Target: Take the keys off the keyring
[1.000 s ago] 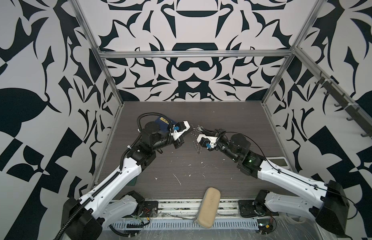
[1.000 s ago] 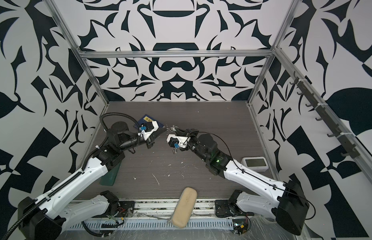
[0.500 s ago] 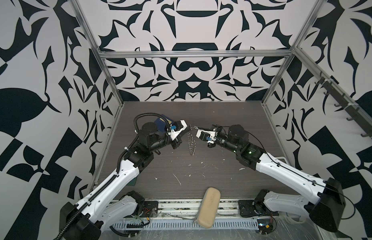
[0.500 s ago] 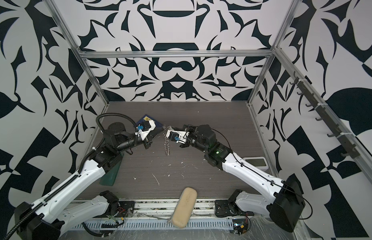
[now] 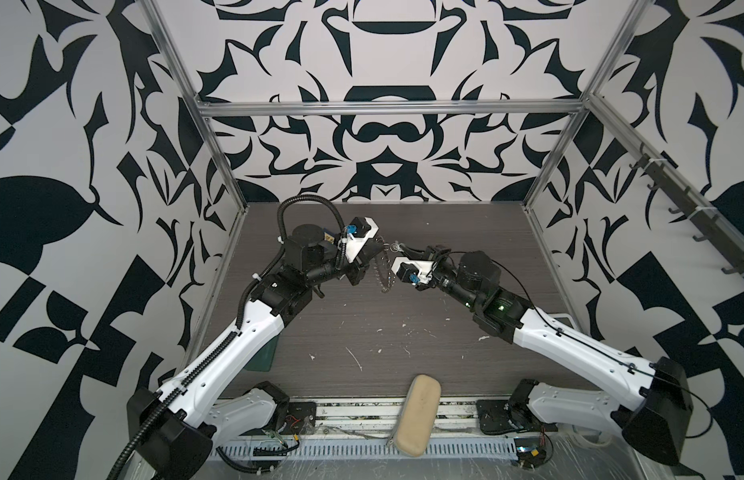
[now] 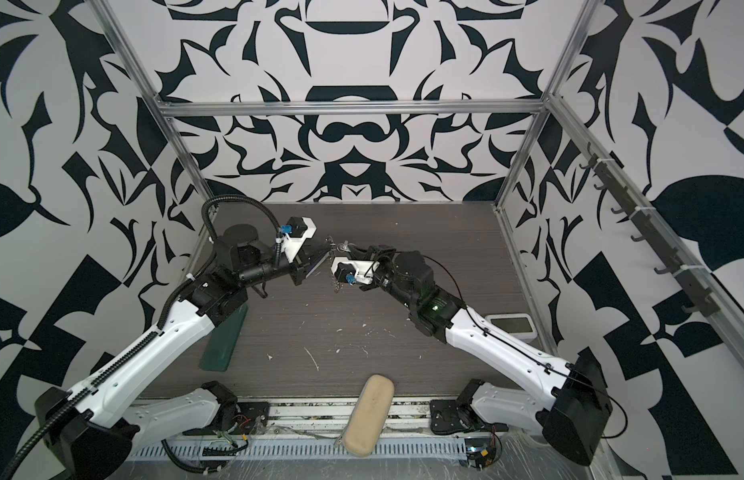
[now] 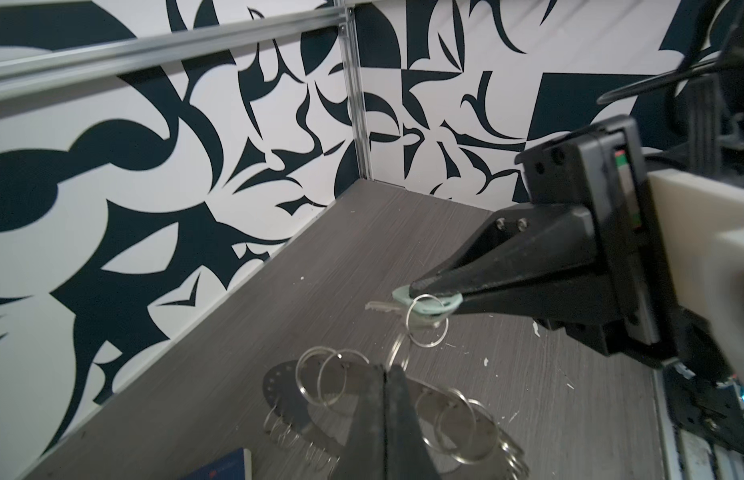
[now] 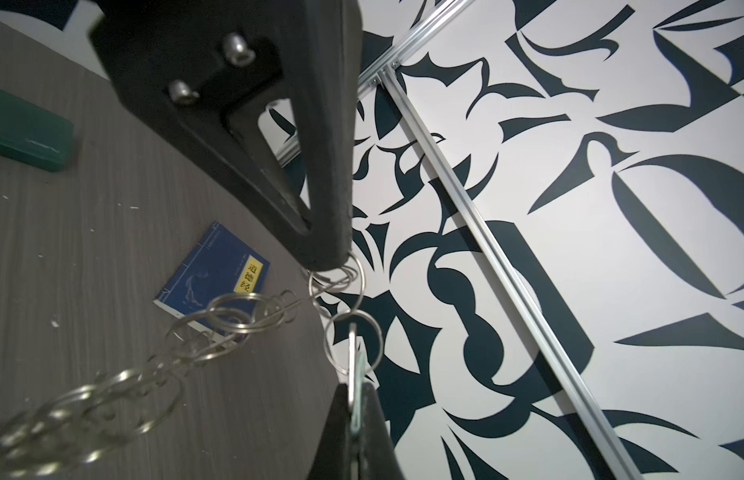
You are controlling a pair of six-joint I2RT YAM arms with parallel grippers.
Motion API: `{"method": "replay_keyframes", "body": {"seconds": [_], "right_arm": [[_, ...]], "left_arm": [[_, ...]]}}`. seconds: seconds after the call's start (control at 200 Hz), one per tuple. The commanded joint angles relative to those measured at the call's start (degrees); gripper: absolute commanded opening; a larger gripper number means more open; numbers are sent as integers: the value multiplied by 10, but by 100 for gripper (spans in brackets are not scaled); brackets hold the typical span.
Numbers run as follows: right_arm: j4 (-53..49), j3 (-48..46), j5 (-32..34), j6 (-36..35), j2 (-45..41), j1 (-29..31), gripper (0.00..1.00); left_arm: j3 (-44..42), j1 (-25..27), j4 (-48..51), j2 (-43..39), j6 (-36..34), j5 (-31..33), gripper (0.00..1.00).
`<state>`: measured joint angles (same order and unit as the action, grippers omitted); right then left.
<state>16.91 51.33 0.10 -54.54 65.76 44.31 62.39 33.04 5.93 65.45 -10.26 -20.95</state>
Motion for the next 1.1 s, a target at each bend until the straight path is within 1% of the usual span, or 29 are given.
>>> {"method": "replay_keyframes", "body": {"seconds": [0.0,0.19,0.37,0.58,0.6,0.74,0.955,1.095], "right_arm": [[45,45,67,-41,-18,-10,0],[53,88,43,-65,12,-10,0],[38,134,16,-62,44,-17,0],[18,176,-14,-49,65,-22,0],[18,178,-16,-50,66,-22,0],[17,194,-31,-39,70,-22,0],[7,225,-66,-21,85,-22,0],[4,240,-87,-7,93,-21,0]], "left_arm": [[38,-27,69,16,47,91,0],[63,-29,106,41,88,88,0],[86,-34,145,62,115,69,0],[106,-46,176,71,138,27,0],[111,-49,181,90,141,22,0],[138,-72,216,113,174,-18,0],[168,-73,245,138,179,-49,0],[177,-74,245,144,181,-65,0]]}}
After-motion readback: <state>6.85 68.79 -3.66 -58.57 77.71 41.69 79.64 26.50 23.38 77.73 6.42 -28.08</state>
